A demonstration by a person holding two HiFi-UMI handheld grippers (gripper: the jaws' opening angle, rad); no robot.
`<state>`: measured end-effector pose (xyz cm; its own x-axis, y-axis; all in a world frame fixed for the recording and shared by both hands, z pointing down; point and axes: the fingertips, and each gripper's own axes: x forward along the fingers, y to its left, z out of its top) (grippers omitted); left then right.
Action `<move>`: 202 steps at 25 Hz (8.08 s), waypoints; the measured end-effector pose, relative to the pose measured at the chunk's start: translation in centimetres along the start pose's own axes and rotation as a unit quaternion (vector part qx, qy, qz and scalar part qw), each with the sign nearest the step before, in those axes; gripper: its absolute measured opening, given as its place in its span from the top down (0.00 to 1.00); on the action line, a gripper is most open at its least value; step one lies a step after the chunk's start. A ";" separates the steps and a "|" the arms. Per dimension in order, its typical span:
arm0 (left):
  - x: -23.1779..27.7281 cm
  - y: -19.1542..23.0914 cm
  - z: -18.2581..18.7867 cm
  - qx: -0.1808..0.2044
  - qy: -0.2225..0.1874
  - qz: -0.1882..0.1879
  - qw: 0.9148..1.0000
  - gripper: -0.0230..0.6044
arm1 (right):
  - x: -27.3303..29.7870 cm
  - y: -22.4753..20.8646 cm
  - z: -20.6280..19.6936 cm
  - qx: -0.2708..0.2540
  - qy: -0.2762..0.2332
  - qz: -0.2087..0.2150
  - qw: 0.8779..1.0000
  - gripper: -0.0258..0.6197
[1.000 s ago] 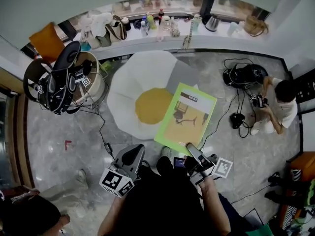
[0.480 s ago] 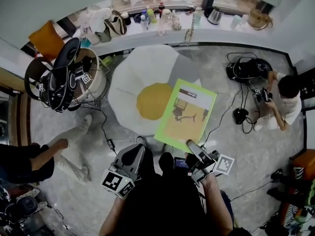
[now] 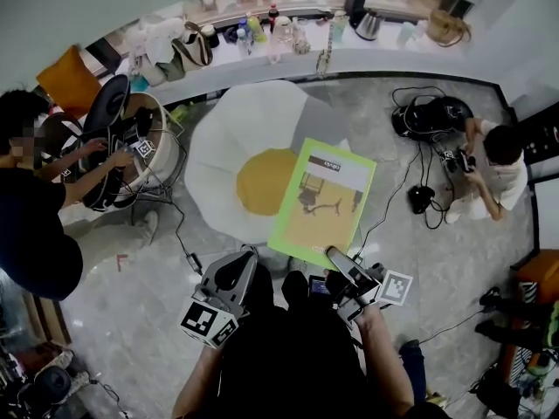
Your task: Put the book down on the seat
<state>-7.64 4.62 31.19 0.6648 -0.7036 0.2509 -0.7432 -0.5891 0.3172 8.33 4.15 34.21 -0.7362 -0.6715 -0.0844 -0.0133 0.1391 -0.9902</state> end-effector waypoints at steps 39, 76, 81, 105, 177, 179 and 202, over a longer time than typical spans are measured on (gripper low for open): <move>4.7 8.2 -3.4 -0.007 0.038 -0.079 0.996 0.94 | 8.2 -8.1 -0.9 0.006 0.053 -0.048 0.997 0.73; 13.3 16.0 -20.7 -0.060 0.100 -0.072 0.991 0.94 | 8.0 -36.8 0.9 0.044 0.075 -0.105 0.991 0.73; 14.4 16.8 -23.1 -0.061 0.101 -0.067 0.991 0.94 | 8.3 -41.6 0.1 0.053 0.083 -0.100 0.990 0.73; 17.3 17.4 -32.4 -0.072 0.139 -0.050 0.986 0.94 | 8.0 -61.1 0.3 0.039 0.154 -0.128 0.979 0.73; 17.5 16.8 -28.3 -0.078 0.119 -0.027 0.989 0.94 | 4.8 -55.8 2.2 -0.015 0.112 -0.323 0.940 0.92; 17.5 16.6 -26.8 -0.076 0.115 -0.023 0.990 0.94 | 5.0 -53.2 2.6 -0.020 0.109 -0.319 0.941 0.94; 12.7 9.5 -7.1 -0.054 0.043 -0.071 0.995 0.94 | 9.3 -17.9 4.9 -0.180 0.134 -0.194 0.955 0.94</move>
<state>-5.70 -7.03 43.92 0.7695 -0.5772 0.2734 -0.6326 -0.6300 0.4505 5.04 -8.13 50.64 -0.7748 -0.5196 0.3601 -0.5164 0.1916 -0.8346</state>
